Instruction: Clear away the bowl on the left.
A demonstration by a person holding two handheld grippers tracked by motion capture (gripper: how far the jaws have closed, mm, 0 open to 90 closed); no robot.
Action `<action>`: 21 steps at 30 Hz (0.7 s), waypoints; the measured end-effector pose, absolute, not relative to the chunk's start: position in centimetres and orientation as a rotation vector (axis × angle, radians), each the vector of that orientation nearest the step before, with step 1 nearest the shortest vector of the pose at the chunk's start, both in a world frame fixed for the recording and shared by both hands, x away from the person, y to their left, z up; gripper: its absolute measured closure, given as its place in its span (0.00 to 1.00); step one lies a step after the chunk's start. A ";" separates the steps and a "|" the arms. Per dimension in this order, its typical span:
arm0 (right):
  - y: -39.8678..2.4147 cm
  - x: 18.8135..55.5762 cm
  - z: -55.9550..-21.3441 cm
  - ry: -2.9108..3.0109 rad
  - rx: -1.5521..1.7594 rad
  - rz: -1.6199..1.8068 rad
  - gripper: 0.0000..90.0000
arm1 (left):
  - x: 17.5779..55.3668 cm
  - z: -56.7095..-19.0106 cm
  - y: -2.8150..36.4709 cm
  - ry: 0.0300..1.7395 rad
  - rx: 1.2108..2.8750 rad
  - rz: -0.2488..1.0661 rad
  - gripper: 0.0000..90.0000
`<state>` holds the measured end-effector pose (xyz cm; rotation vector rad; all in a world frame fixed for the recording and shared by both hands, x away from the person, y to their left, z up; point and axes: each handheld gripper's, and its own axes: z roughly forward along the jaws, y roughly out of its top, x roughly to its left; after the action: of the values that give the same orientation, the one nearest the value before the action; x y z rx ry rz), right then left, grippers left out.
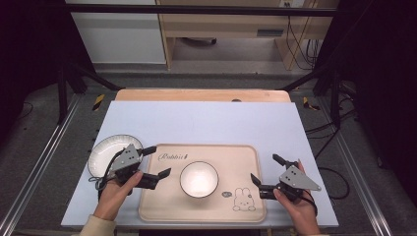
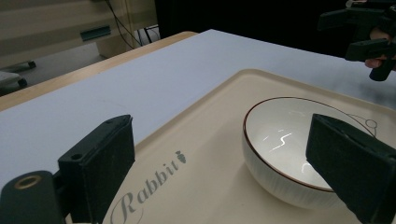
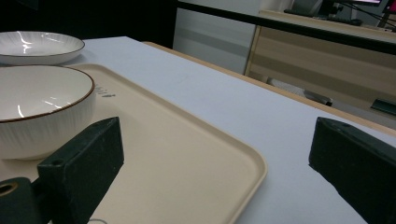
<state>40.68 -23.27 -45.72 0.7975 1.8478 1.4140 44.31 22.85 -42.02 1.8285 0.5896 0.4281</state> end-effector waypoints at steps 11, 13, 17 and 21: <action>-23.4 40.6 -45.7 1.844 0.798 1.416 0.04 | 43.8 -42.7 24.8 0.619 1.802 0.456 0.09; -23.4 40.6 -45.7 1.843 0.797 1.416 0.04 | 43.7 -42.7 25.1 0.620 1.795 0.460 0.09; -23.4 40.6 -45.6 1.841 0.795 1.418 0.04 | 43.5 -42.8 25.7 0.620 1.783 0.474 0.09; -23.5 40.6 -45.6 1.840 0.795 1.419 0.04 | 43.2 -43.0 26.5 0.627 1.774 0.487 0.09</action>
<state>40.62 -23.46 -45.62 0.7950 1.8397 1.4188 43.19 26.46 -43.01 1.7744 0.6268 0.4871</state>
